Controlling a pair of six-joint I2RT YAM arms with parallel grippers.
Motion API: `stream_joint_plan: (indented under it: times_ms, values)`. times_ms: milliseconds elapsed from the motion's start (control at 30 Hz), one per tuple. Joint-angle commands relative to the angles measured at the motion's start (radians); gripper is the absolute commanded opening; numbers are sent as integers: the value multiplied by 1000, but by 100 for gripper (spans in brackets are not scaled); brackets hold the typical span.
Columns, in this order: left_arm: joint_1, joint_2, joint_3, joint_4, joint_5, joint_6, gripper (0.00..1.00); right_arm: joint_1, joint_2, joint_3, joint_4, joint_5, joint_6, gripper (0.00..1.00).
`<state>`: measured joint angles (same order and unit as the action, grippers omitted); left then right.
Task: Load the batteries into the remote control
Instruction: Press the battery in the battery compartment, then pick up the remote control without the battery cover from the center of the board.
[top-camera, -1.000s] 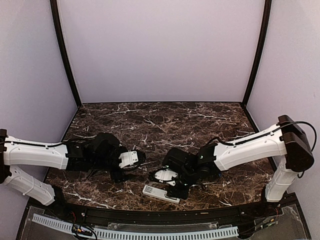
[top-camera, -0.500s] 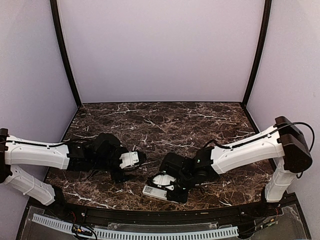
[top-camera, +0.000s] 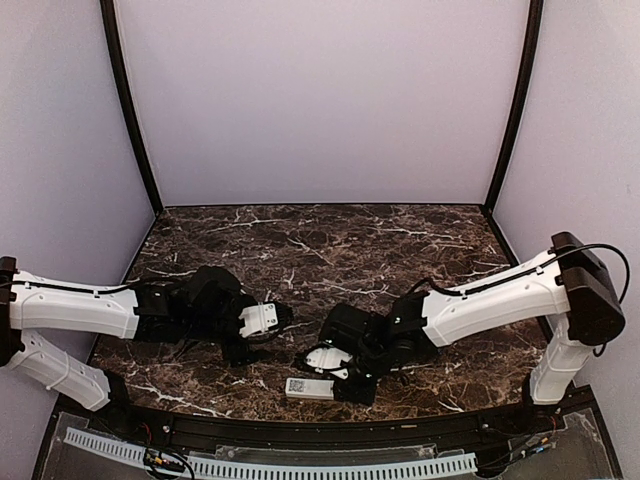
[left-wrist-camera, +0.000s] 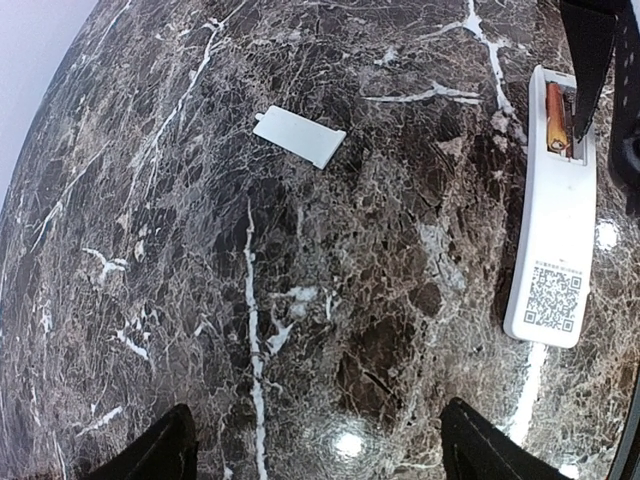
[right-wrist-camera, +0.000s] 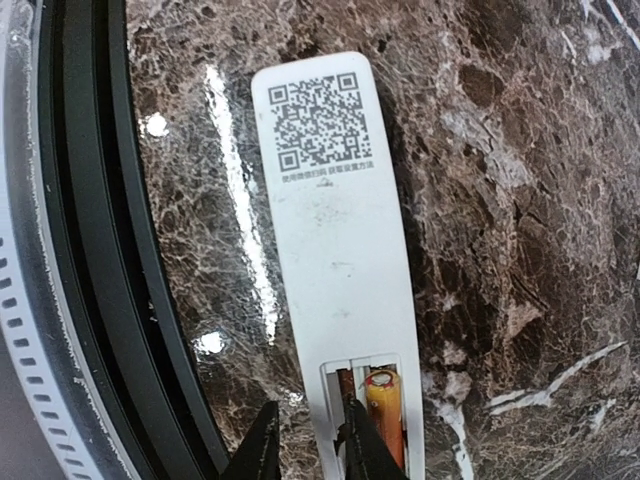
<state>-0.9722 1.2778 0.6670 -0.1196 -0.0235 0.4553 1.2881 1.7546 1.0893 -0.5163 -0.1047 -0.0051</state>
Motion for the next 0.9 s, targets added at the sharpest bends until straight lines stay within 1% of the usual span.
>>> stream_joint_plan:
  times_ms: [0,267,533,867]
  values:
    - [7,9,20,1,17,-12,83,-29,-62,9,16,-26,-6,19]
    - [7,2,16,-1,10,-12,83,-47,4,30,-16,-10,-36,14]
    - [7,9,18,0,18,-13,83,-43,14,18,5,-27,-29,14]
    - [7,12,19,-5,20,-18,83,-17,68,31,-14,16,-33,14]
